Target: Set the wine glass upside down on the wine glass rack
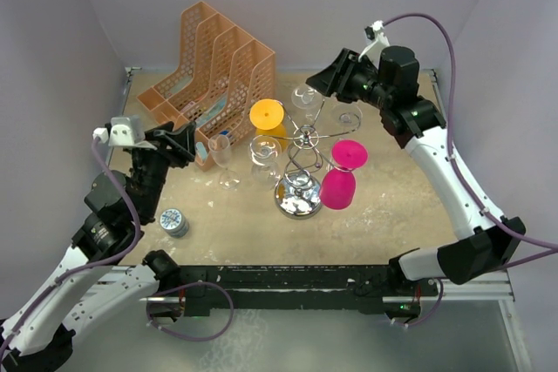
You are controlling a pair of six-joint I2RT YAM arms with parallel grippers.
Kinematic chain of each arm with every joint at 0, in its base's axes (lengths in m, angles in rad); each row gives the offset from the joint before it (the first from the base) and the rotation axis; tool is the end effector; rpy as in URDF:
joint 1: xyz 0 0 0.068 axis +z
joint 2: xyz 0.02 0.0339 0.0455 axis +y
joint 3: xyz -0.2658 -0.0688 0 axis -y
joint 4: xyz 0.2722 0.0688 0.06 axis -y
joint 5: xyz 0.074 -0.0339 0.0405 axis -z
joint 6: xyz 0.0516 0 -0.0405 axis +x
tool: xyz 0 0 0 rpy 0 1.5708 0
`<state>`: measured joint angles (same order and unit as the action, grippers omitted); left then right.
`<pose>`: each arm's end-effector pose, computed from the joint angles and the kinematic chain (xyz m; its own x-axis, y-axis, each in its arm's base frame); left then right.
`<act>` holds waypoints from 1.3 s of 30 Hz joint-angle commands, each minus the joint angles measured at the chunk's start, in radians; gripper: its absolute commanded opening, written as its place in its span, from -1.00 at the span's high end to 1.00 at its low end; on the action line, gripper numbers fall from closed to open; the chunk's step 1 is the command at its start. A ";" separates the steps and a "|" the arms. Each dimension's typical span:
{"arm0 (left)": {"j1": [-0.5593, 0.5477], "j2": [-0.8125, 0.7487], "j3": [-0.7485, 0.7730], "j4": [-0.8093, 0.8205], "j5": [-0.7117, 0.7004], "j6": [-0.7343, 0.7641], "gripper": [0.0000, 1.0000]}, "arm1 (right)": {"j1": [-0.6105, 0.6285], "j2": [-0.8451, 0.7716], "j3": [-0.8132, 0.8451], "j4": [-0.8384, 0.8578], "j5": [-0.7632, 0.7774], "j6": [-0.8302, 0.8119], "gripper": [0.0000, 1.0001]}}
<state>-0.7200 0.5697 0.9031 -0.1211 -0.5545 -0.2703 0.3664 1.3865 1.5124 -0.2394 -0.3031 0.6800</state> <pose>0.1299 -0.0778 0.4275 0.1063 -0.3952 -0.9124 0.2096 0.9059 -0.3679 0.3271 0.1420 0.4545 -0.4713 0.4619 -0.7513 -0.4147 0.6358 0.6510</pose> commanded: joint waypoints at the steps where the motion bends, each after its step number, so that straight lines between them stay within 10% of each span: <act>1: 0.003 0.026 0.004 0.023 -0.032 -0.014 -0.05 | 0.002 -0.042 0.052 0.053 0.026 -0.027 -0.19; 17: 0.007 0.419 0.149 -0.291 -0.331 -0.240 -0.18 | 0.002 -0.233 -0.089 0.260 0.097 -0.046 -0.44; 39: 0.134 0.687 0.419 -0.703 -0.058 -0.279 0.36 | 0.002 -0.416 -0.228 0.264 0.229 -0.129 -0.41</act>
<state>-0.5976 1.2629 1.2629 -0.7361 -0.6403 -0.5610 0.3664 0.9977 1.2919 -0.0166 -0.1104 0.5835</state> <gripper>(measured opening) 0.327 0.710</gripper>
